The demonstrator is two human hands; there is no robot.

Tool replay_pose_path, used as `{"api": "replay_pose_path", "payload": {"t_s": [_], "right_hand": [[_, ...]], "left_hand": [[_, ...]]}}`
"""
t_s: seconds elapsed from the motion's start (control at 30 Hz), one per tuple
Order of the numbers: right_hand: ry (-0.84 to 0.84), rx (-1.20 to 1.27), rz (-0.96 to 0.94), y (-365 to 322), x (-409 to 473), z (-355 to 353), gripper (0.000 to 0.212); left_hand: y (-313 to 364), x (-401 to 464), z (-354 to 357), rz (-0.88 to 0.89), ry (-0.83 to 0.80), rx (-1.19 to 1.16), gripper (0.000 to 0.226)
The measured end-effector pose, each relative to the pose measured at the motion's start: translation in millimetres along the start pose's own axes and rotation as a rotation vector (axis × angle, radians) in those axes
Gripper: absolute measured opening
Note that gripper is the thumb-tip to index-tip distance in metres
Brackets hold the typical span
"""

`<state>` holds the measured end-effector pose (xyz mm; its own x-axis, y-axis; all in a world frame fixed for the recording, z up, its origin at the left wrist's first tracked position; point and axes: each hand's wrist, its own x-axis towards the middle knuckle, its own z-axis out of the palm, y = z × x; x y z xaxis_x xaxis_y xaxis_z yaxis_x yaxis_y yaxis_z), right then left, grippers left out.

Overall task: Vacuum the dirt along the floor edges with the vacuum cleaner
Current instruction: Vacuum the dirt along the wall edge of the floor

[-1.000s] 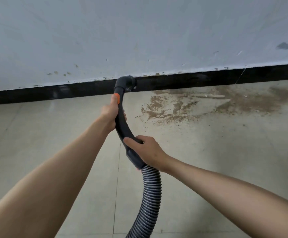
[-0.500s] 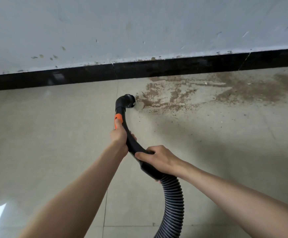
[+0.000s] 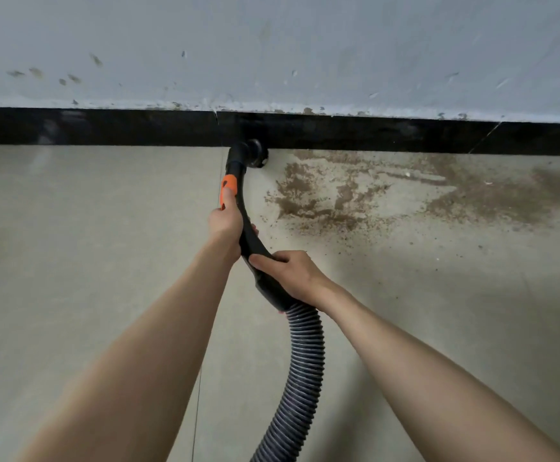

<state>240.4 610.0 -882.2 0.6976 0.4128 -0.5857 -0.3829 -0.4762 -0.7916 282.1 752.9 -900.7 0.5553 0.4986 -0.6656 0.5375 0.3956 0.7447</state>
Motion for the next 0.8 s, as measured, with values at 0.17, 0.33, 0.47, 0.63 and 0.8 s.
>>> {"api": "replay_pose_path", "payload": {"t_s": [0.17, 0.33, 0.47, 0.63, 0.8], "right_hand": [[-0.009, 0.0, 0.013, 10.8, 9.2, -26.0, 0.039], [-0.019, 0.064, -0.003, 33.4, 2.5, -47.9, 0.039], [-0.01, 0.074, -0.01, 44.7, -3.7, -74.6, 0.037], [-0.012, 0.04, -0.031, 61.2, -4.5, -103.8, 0.039], [0.005, 0.008, -0.081, 80.5, -3.7, -135.1, 0.043]], "left_hand": [[-5.9, 1.6, 20.8, -0.002, -0.015, 0.026, 0.073], [-15.8, -11.0, 49.6, 0.007, -0.033, 0.082, 0.072], [-21.0, -23.0, 78.1, 0.016, -0.037, 0.121, 0.07], [-29.5, -30.7, 110.3, 0.015, 0.019, 0.126, 0.067], [-36.3, -44.8, 142.2, 0.009, 0.079, 0.142, 0.07]]}}
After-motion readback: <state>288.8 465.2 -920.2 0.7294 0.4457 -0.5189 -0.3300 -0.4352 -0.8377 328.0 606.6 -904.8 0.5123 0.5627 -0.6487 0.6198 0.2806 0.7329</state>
